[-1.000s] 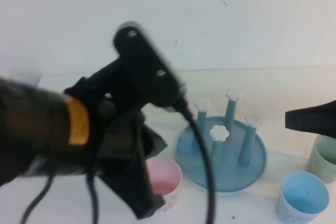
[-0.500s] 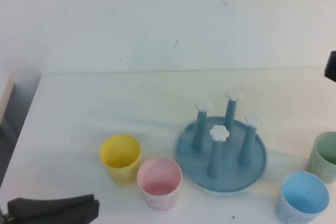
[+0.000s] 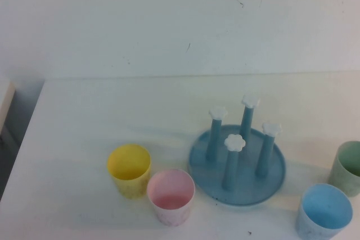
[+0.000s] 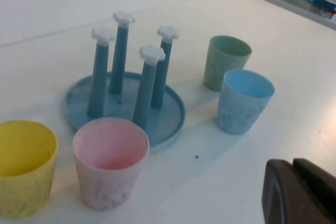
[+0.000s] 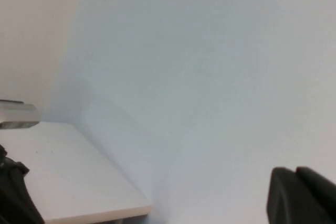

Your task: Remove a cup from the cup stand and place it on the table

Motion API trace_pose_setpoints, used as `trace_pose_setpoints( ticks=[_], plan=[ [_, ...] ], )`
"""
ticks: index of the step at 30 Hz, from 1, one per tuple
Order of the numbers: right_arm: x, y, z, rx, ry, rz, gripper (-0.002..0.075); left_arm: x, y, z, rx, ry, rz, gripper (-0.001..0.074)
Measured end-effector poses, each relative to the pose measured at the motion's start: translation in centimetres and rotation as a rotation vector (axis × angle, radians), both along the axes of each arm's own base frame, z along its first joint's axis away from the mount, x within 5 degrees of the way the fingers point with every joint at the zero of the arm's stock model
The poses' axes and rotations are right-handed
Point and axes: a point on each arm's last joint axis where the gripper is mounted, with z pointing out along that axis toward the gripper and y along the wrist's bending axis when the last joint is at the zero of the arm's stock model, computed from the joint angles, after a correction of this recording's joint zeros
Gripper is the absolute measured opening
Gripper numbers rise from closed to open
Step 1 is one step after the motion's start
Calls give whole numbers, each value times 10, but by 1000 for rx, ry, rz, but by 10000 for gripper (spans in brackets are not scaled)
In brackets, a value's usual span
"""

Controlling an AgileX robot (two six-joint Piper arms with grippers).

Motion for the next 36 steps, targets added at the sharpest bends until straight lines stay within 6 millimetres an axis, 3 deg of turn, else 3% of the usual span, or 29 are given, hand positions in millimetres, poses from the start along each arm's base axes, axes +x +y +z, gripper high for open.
trace_pose_setpoints(
  ticks=[4,17,25,29,32,36],
  plan=[
    [-8,1,-2,-35,-29,-16,-1,-1,0,-8,41,37,-6,-1],
    [2,-6,-5,-89,-33,-146,-1,-6,3,-22,169,141,-29,-1],
    [-5,1,-21,-218,68,-20,-1,-7,4,-25,197,163,-34,-1],
    [4,-6,-35,-281,162,-120,-1,-8,5,-25,202,167,-35,-1],
    [9,-13,-38,-256,134,-244,-1,-8,5,-25,202,167,-35,-1],
    [0,-20,-40,-182,35,-380,-1,-8,5,-25,204,169,-35,-1]
  ],
)
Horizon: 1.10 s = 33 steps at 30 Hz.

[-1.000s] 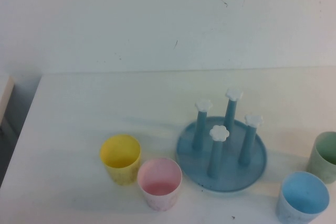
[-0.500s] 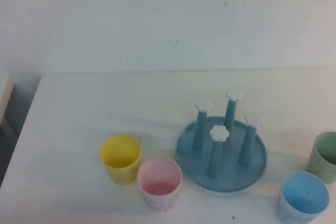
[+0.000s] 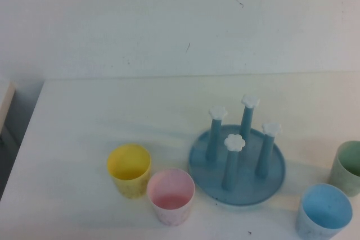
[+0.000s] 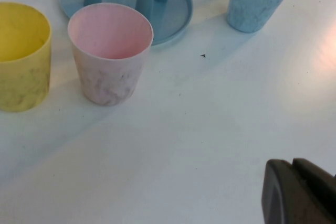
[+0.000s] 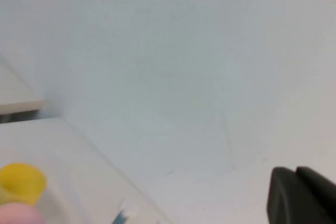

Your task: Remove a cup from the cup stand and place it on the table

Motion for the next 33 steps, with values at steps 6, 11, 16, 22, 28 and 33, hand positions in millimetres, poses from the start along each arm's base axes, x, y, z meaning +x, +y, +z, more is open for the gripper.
trace_pose_setpoints(
  ticks=[6,11,16,22,28,33],
  plan=[
    [-3,-15,-15,73,-123,-187,-1,0,0,0,0,2,1,-1],
    [14,-29,-45,134,-66,-340,-1,0,0,0,0,2,1,-1],
    [23,-46,-95,236,154,-537,-1,0,0,0,0,2,1,-1],
    [27,-62,-141,341,198,-708,-1,0,0,0,2,4,0,-1],
    [34,-63,-187,360,318,-730,-1,0,0,0,2,4,0,-1],
    [33,-61,-194,312,377,-706,-1,0,0,0,3,4,0,-2]
  ],
)
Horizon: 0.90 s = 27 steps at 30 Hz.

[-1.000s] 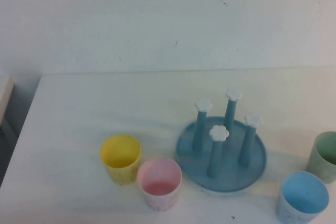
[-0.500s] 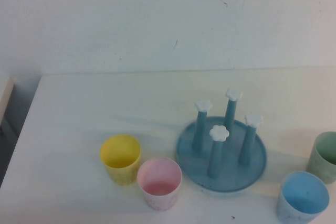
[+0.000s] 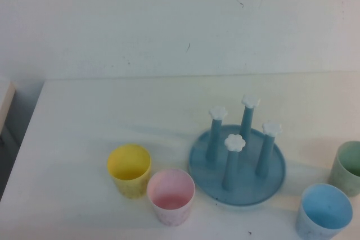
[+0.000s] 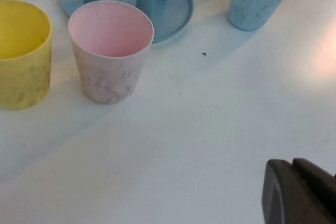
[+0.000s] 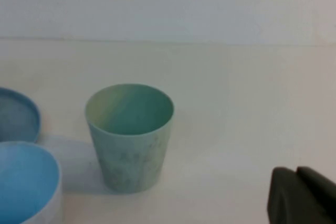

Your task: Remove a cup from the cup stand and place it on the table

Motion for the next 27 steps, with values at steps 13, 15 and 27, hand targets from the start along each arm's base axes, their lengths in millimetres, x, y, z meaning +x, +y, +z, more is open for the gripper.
trace_pose_setpoints(
  ticks=[13,15,27],
  plan=[
    [-2,3,-8,-44,92,86,-1,0,0,0,0,0,0,-2],
    [-2,1,-8,-59,93,60,-1,0,0,0,0,0,0,-2],
    [-2,1,-8,-76,95,51,-1,0,0,0,1,1,0,-2]
  ],
)
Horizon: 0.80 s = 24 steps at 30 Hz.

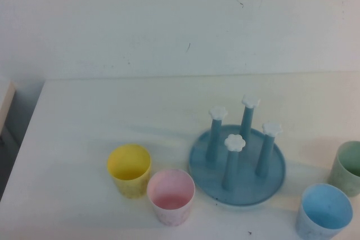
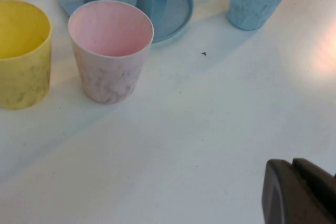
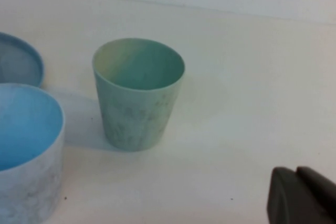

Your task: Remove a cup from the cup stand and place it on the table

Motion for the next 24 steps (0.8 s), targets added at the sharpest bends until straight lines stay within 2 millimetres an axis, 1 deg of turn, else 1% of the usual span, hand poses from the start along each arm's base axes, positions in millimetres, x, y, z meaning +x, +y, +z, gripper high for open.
trace_pose_setpoints(
  ticks=[24],
  plan=[
    [0,1,0,-1,0,14,-1,0,0,0,2,2,0,-2]
  ],
)
